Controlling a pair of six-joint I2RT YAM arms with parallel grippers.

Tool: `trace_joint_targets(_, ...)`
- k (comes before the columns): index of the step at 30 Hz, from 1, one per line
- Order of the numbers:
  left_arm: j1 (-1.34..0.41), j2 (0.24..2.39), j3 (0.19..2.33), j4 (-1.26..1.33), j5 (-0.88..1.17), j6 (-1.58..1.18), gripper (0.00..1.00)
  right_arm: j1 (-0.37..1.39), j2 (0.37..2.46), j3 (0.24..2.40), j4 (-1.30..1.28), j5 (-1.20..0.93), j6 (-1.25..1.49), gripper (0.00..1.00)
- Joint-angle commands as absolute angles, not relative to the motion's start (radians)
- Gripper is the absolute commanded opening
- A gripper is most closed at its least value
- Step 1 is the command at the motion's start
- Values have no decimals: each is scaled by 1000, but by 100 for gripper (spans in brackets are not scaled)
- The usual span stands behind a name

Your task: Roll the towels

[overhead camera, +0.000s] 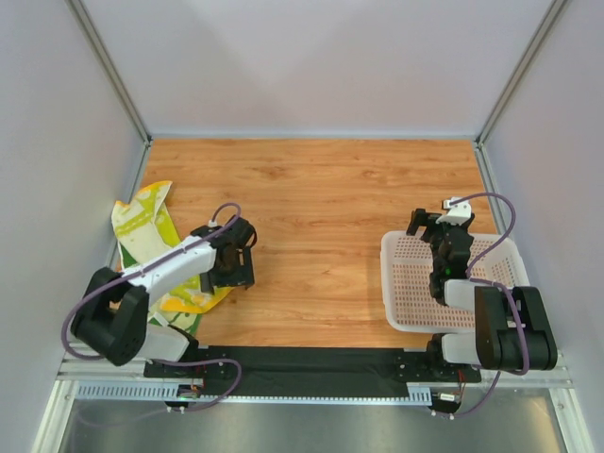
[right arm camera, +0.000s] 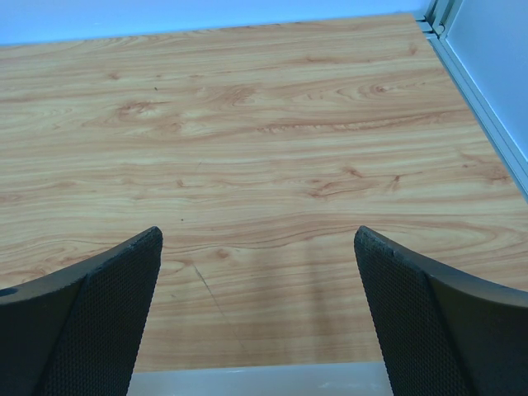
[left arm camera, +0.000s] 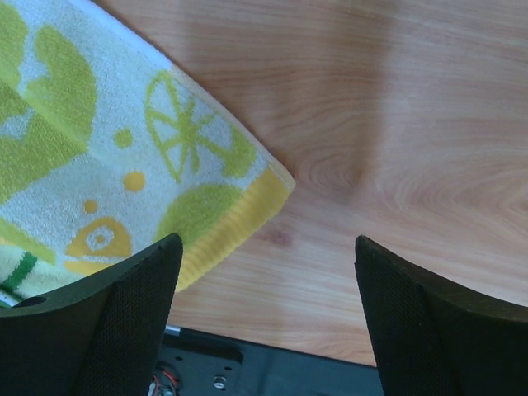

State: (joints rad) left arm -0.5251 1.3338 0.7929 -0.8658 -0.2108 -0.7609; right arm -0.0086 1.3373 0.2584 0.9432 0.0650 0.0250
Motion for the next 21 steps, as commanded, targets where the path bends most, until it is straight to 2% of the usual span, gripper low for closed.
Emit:
trace_joint_targets(1, -529, 1457, 841, -822, -258, -781, 91, -6, 1345, 244, 920, 60, 37, 100)
trace_joint_targets(5, -529, 1551, 842, -781, -291, -798, 87, -6, 1345, 242, 919, 61, 35, 100)
trace_joint_targets(7, -529, 1578, 838, -762, -288, -807, 79, -6, 1344, 244, 919, 61, 37, 100)
trace_joint_targets(10, -529, 1585, 821, -738, -290, -824, 64, -6, 1344, 244, 919, 61, 35, 100)
trace_joint_targets(11, -529, 1580, 810, -727, -290, -825, 56, -6, 1345, 244, 919, 60, 35, 100)
trace_joint_targets(14, -529, 1556, 799, -718, -291, -828, 42, -6, 1345, 242, 919, 61, 35, 100)
trace_joint_targets(17, -529, 1525, 804, -722, -296, -821, 13, -6, 1344, 244, 919, 61, 37, 100)
trace_joint_targets(19, -529, 1506, 818, -735, -305, -810, 3, -6, 1344, 244, 919, 61, 37, 100)
trace_joint_targets(21, -529, 1493, 844, -759, -311, -798, 0, -6, 1345, 244, 919, 60, 37, 100)
